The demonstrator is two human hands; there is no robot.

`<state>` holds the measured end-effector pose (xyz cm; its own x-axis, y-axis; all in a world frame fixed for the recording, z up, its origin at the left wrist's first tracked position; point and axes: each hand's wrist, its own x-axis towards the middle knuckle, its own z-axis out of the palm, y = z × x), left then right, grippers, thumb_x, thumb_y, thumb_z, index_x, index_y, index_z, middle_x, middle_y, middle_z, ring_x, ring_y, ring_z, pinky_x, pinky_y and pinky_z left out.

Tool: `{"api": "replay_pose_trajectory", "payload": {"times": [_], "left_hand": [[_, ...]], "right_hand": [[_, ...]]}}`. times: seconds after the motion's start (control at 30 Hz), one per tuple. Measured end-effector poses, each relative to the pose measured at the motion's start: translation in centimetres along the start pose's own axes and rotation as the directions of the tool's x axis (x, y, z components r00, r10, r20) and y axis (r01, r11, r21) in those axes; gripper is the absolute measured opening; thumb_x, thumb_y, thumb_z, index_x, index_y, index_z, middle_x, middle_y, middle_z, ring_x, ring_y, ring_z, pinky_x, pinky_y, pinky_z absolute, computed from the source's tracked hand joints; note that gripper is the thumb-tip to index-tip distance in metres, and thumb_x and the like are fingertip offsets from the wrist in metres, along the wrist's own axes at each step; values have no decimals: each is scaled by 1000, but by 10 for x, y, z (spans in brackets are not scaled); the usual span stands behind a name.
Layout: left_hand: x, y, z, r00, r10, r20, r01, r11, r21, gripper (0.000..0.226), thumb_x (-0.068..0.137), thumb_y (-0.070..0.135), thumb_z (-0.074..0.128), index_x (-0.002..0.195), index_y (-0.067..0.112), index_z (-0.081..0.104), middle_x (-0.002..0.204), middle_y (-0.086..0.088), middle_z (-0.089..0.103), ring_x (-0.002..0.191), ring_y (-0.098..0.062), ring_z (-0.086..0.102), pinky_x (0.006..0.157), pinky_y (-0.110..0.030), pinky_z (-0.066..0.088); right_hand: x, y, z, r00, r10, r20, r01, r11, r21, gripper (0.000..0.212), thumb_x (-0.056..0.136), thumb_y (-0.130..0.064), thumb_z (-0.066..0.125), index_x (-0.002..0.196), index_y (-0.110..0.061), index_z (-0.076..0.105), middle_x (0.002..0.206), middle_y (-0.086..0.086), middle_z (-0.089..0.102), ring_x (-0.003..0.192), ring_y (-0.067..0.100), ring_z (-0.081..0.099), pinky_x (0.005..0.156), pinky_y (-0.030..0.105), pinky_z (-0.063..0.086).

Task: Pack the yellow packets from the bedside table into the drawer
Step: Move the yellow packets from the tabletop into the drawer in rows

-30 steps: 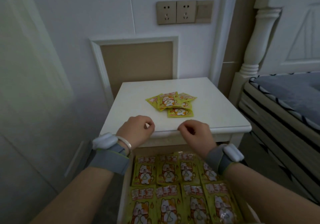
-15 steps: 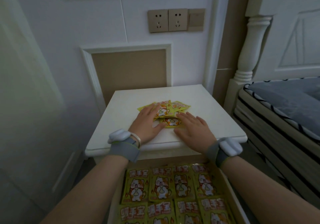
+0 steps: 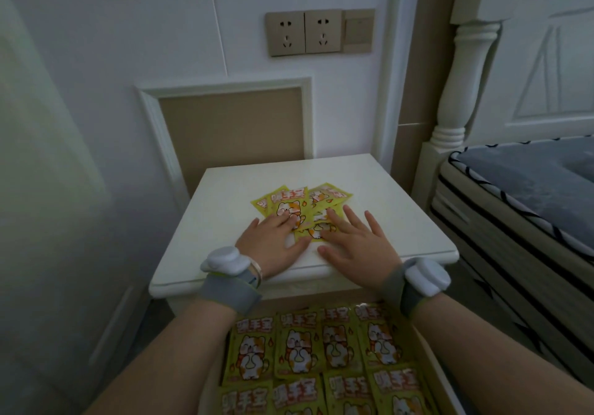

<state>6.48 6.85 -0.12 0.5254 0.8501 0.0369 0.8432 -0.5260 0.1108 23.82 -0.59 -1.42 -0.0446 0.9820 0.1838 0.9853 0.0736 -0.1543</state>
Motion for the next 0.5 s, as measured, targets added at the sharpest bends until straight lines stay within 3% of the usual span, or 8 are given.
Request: {"api": "replay_pose_trajectory", "payload": {"times": [0.07, 0.2, 0.33, 0.43, 0.5], "left_hand": [[-11, -3, -5, 1000, 0, 23, -1, 1000, 11, 68, 93, 61, 26, 150, 26, 20, 160, 7, 15, 147, -11, 13, 121, -39, 7], [-44, -8, -13, 998, -5, 65, 5, 1000, 10, 67, 93, 61, 30, 150, 27, 22, 159, 7, 15, 147, -10, 15, 121, -37, 6], [-68, -6, -17, 998, -17, 61, 17, 1000, 1, 64, 92, 54, 43, 148, 28, 27, 157, 8, 22, 144, -12, 23, 119, -35, 13], [-84, -6, -16, 1000, 10, -19, -10, 999, 41, 54, 90, 34, 52, 142, 27, 38, 148, 7, 39, 131, -18, 43, 107, -29, 33], [-92, -7, -17, 999, -7, -50, 7, 1000, 13, 50, 88, 27, 52, 138, 27, 44, 140, 6, 47, 121, -21, 49, 98, -29, 40]], "right_hand": [[-5, -1, -3, 1000, -1, -2, 1, 1000, 13, 49, 95, -57, 28, 139, -40, 40, 160, -15, 4, 149, 12, -7, 119, 40, -10], [-22, -2, -8, 999, -30, -13, 31, 997, 65, 72, 80, -68, 11, 136, -39, 46, 159, -15, 15, 149, 11, 2, 119, 38, -6], [-34, 3, -8, 995, -73, -66, 76, 996, 43, 44, 93, -50, 42, 130, -31, 56, 157, -11, 24, 148, 13, 10, 119, 37, -2], [-39, 2, -7, 982, -102, -162, 106, 994, 19, 23, 87, -32, 59, 104, -24, 74, 146, -1, 46, 141, 24, 35, 116, 43, 20], [-39, -1, -6, 959, -127, -254, 121, 992, -40, 12, 71, -30, 67, 75, -26, 78, 122, 3, 67, 118, 29, 61, 101, 42, 43]]}}
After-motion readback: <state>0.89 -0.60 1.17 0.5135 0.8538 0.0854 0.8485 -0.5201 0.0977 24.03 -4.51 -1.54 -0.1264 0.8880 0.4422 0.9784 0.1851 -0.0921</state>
